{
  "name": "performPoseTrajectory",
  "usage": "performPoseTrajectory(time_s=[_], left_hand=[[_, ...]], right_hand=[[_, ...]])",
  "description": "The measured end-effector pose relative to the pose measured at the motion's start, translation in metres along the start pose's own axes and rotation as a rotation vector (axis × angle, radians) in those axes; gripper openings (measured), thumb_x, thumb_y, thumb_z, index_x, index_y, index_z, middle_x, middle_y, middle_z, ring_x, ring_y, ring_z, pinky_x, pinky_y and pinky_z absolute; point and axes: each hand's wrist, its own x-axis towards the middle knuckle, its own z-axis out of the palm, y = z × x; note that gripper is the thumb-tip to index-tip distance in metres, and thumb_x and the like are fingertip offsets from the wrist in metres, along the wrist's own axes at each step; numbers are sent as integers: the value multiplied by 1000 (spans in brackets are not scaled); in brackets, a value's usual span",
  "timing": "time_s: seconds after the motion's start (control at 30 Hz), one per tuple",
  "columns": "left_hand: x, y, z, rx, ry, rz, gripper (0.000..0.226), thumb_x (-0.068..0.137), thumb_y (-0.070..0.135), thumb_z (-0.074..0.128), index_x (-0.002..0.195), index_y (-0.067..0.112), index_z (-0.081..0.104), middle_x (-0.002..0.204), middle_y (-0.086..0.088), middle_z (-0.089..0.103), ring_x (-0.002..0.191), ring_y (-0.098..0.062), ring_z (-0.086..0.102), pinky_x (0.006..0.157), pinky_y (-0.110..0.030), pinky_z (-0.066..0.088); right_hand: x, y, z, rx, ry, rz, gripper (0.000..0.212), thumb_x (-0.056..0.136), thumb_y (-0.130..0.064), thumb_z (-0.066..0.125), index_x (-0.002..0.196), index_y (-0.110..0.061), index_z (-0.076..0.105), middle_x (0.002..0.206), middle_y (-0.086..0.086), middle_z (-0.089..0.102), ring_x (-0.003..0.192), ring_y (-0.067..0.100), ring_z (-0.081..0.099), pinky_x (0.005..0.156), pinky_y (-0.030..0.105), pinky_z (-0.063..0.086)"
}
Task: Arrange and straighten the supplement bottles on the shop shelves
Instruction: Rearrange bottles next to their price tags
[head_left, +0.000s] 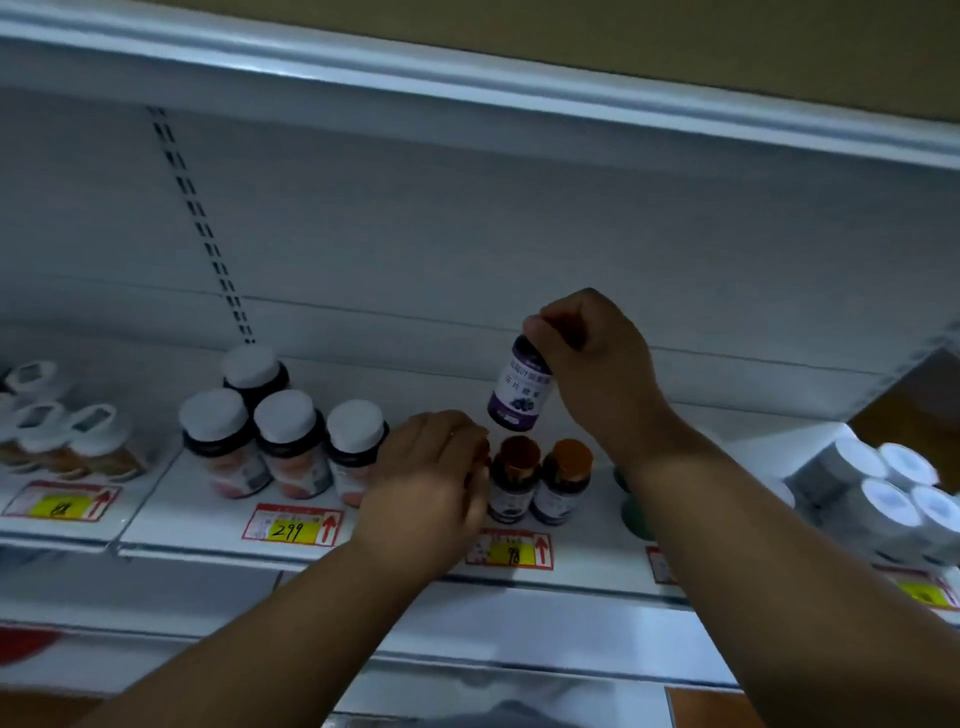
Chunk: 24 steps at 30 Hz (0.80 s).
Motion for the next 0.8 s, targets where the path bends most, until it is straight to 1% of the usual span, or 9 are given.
performPoseTrajectory(time_s=[0.1,0.2,0.27,0.37,0.47,0.6,0.7,0.77,0.8], left_hand=[[-8,-7,4,20,-55,13,31,76,7,64,106,7,69,106,-10,66,95,-30,61,85,-36,46],[-11,-8,5,17,-121,-1,43,74,7,60,116,5,66,114,-12,65,101,-31,61,90,-37,48],[-11,-9,5,22,-149,1,45,72,7,61,116,5,66,114,-13,65,101,-32,61,90,-38,49],[-11,-13,0,5,-176,27,48,69,6,62,117,4,66,114,-13,66,100,-33,62,89,-38,50],[-10,-19,-3,-25,-178,53,48,68,5,63,116,4,67,113,-13,66,99,-33,63,88,-37,50],[-10,-25,2,-67,-162,63,51,64,4,64,114,4,68,110,-14,66,97,-33,62,88,-36,49],[-11,-28,3,-94,-172,72,52,65,6,62,117,5,66,112,-13,65,99,-32,61,88,-36,50],[-10,-28,2,-99,-191,71,53,65,7,61,118,6,66,113,-12,65,99,-31,61,87,-35,50],[-9,-27,0,-104,-198,63,53,66,7,59,118,6,66,114,-11,65,99,-31,61,87,-35,50]], right_hand=[[16,5,25,-61,-124,-34,13,87,-40,64,86,-29,58,84,-16,62,79,-5,58,60,9,42],[23,17,47,-172,-242,-67,17,87,-39,65,93,-24,59,89,-11,62,81,3,58,65,17,44],[25,24,58,-246,-340,-44,20,87,-34,67,100,-20,61,95,-6,63,88,10,57,72,24,45],[23,29,66,-347,-463,21,26,84,-30,70,104,-13,66,105,2,65,99,17,58,86,30,46],[20,23,68,-394,-562,56,29,81,-29,73,103,-11,69,106,4,66,97,17,60,87,32,47],[17,18,66,-419,-613,86,30,80,-29,74,90,-1,70,93,17,69,83,23,64,75,34,49],[14,18,63,-415,-599,112,36,82,-28,70,90,7,67,94,25,67,85,32,63,75,41,49],[11,19,65,-416,-587,116,38,84,-31,68,95,5,66,97,23,67,87,31,62,78,41,49],[9,19,67,-414,-572,121,38,85,-34,67,100,0,67,101,18,68,89,27,62,81,39,50]])
